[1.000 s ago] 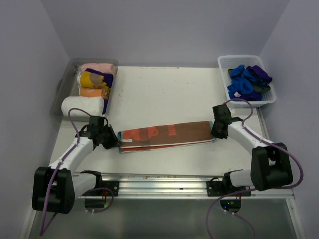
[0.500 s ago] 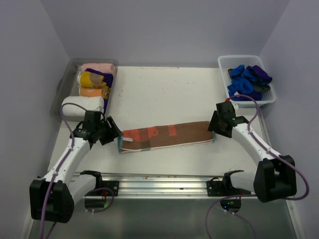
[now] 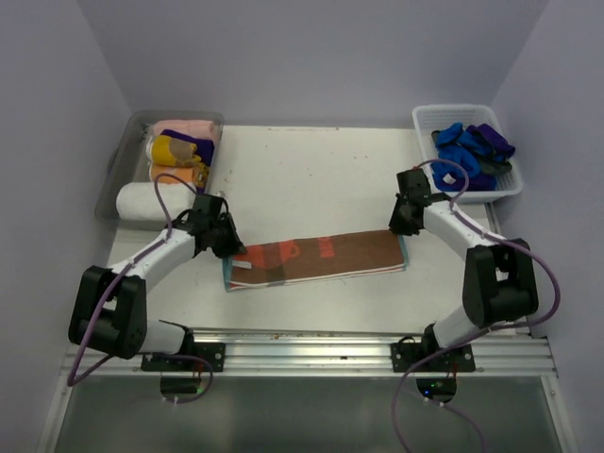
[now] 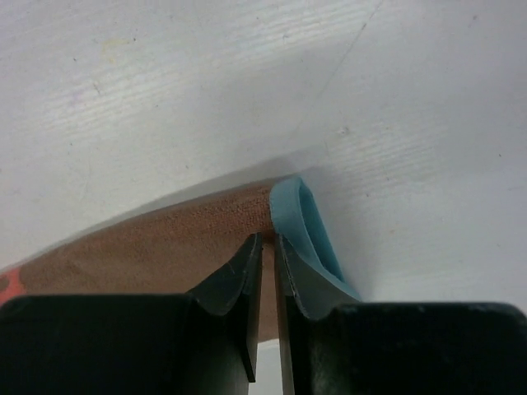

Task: Roll the towels
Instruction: Fold the towel

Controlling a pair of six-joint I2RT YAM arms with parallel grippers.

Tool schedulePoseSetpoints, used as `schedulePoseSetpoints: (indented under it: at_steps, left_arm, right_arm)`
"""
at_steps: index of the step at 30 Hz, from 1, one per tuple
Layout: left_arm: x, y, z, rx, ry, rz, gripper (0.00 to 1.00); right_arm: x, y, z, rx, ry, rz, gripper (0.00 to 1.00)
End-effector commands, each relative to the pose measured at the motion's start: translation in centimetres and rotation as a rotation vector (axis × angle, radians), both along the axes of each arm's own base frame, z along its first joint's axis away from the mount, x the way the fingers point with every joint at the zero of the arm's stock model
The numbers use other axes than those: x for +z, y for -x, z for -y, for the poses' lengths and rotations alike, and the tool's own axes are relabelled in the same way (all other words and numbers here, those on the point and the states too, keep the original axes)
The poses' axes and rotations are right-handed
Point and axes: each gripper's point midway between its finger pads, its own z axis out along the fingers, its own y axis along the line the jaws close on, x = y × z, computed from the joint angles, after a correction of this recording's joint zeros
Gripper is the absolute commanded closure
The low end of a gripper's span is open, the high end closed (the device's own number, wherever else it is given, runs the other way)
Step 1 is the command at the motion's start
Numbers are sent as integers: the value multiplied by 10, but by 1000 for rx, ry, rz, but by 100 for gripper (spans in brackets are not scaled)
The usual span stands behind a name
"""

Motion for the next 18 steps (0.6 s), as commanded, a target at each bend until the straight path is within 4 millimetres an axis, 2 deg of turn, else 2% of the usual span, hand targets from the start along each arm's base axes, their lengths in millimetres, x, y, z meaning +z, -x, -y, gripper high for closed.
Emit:
schedulePoseSetpoints:
  at_steps: [1,5,7,9,13,18]
  left_arm:
    - [-6,-23,-9,23,-54,61,100]
    - [-18,-24,-24,80,-102,45,100]
    - [-26,-23,-29,100,-107,21,100]
    - [-31,-20,-34,116,-102,3,100]
    - [-35,-13,-44,129,-137,-14,100]
    - [-43,-6,-60,163,-157,-33,100]
  right_arm:
    - [4,-29,-4,16,-2,39,84]
    - [-23,-31,0,7,32,-32,84]
    - [-38,-26,1,2,37,-67,85]
    - [-45,-21,3,-3,43,-81,85]
    - [-41,-17,6,-4,55,-80,85]
    - [-17,-16,7,-2,46,-29,85]
